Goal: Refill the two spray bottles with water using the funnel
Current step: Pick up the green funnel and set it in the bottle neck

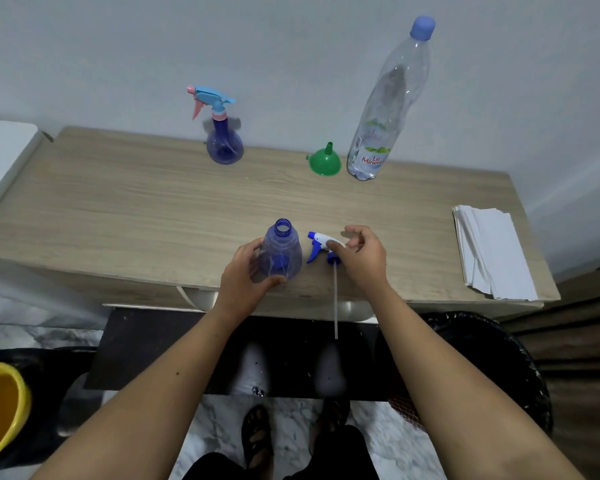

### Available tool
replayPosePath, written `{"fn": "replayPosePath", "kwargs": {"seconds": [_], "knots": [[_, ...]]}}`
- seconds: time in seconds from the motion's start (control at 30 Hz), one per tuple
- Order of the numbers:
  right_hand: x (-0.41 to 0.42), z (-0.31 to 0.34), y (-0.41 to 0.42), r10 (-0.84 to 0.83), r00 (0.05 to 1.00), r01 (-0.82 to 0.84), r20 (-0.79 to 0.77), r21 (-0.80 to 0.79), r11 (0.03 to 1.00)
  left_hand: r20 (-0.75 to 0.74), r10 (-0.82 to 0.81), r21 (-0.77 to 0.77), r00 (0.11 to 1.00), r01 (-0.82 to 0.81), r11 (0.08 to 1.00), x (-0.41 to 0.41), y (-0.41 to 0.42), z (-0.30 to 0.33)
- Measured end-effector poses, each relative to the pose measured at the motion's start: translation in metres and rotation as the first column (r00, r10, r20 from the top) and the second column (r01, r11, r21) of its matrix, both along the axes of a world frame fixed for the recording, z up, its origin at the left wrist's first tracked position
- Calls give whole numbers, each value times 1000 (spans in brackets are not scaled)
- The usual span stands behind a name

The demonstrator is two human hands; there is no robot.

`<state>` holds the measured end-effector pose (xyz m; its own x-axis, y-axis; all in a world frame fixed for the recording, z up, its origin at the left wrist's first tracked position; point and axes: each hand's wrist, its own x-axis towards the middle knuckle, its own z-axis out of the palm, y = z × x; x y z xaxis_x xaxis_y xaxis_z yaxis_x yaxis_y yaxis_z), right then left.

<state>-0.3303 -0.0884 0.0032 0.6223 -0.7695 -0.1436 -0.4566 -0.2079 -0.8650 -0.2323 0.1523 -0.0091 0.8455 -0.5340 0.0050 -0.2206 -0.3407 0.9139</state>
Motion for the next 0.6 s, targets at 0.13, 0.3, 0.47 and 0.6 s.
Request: {"fn": "replayPosePath", "kwargs": {"seconds": [0.13, 0.3, 0.47, 0.6], "knots": [[22, 17, -15, -8, 997, 8, 77, 2, 1000, -2, 12, 9, 1000, -12, 1000, 1, -2, 0], [54, 30, -37, 76, 991, -68, 106, -76, 995, -54, 31, 1, 998, -31, 1000, -2, -3, -2], [85, 28, -56, 152, 980, -141, 129, -94, 986, -124, 60, -26, 990, -64, 998, -6, -3, -4], [112, 21, -74, 181, 968, -169, 174, -83, 982, -127, 94, -13, 987, -97, 995, -10, -5, -4]]}}
